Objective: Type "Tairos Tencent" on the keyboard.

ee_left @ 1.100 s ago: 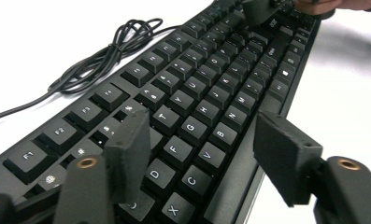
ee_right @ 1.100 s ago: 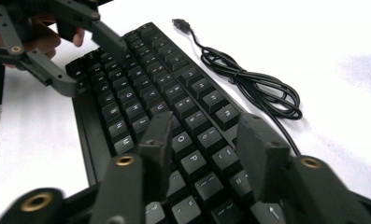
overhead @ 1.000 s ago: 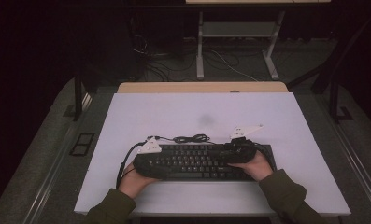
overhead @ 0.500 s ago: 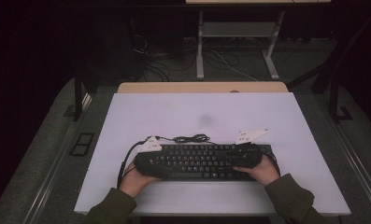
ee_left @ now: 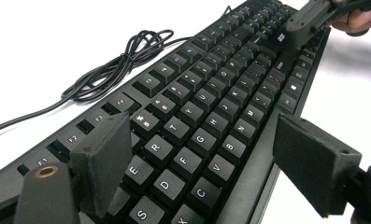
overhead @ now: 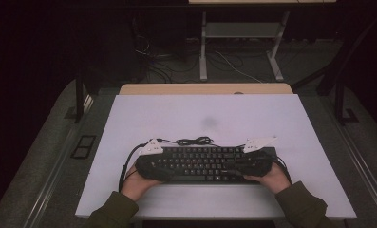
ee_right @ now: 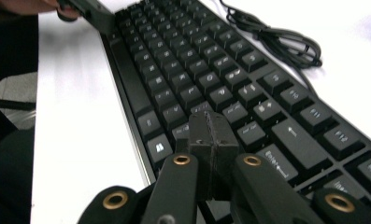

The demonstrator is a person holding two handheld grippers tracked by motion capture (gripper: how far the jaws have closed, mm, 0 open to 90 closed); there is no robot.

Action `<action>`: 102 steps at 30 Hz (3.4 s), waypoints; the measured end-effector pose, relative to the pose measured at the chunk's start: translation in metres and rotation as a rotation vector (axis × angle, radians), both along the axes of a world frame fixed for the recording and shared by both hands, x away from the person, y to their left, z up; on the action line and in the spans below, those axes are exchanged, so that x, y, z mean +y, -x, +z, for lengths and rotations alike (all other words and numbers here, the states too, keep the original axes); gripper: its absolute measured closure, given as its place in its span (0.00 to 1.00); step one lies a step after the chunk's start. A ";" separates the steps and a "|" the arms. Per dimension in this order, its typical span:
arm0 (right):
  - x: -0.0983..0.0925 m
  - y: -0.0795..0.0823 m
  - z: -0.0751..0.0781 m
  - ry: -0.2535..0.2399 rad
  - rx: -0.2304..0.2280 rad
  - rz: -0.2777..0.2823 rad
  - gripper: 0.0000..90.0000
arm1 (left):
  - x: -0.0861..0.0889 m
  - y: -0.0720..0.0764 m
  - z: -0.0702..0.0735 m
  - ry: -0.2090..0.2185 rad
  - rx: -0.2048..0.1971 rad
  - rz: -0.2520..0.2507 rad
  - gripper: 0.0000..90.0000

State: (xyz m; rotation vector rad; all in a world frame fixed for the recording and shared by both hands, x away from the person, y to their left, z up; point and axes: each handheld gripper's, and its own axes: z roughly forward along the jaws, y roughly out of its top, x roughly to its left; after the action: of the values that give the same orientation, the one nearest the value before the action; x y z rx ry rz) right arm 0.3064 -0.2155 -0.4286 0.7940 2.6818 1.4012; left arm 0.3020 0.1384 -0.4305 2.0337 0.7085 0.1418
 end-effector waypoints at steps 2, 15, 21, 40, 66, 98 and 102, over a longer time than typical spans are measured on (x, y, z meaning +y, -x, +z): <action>0.001 0.000 -0.002 0.011 0.002 0.004 0.99 | 0.000 0.000 0.000 0.001 0.001 0.002 0.21; 0.007 -0.001 -0.009 0.076 0.005 0.033 0.99 | 0.001 0.000 0.001 0.005 -0.005 0.009 0.21; 0.007 -0.001 -0.011 0.095 0.009 0.037 0.99 | -0.001 -0.001 0.002 0.003 -0.005 0.005 0.22; 0.008 -0.002 -0.011 0.092 0.021 0.033 0.99 | -0.010 -0.010 0.004 -0.009 -0.013 0.016 0.57; 0.008 -0.002 -0.011 0.095 0.022 0.035 0.99 | -0.023 -0.026 -0.005 -0.090 0.038 -0.003 0.99; 0.008 -0.002 -0.011 0.098 0.022 0.033 0.99 | -0.020 -0.023 0.000 -0.087 0.027 -0.002 0.95; 0.008 -0.002 -0.011 0.097 0.021 0.033 0.99 | -0.016 -0.021 0.000 -0.073 0.028 0.008 0.84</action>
State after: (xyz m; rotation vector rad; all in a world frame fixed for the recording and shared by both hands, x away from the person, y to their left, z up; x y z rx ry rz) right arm 0.3080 -0.2073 -0.4392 0.7648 2.7666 1.2638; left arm 0.3228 0.1219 -0.4302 2.1062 0.7389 0.1467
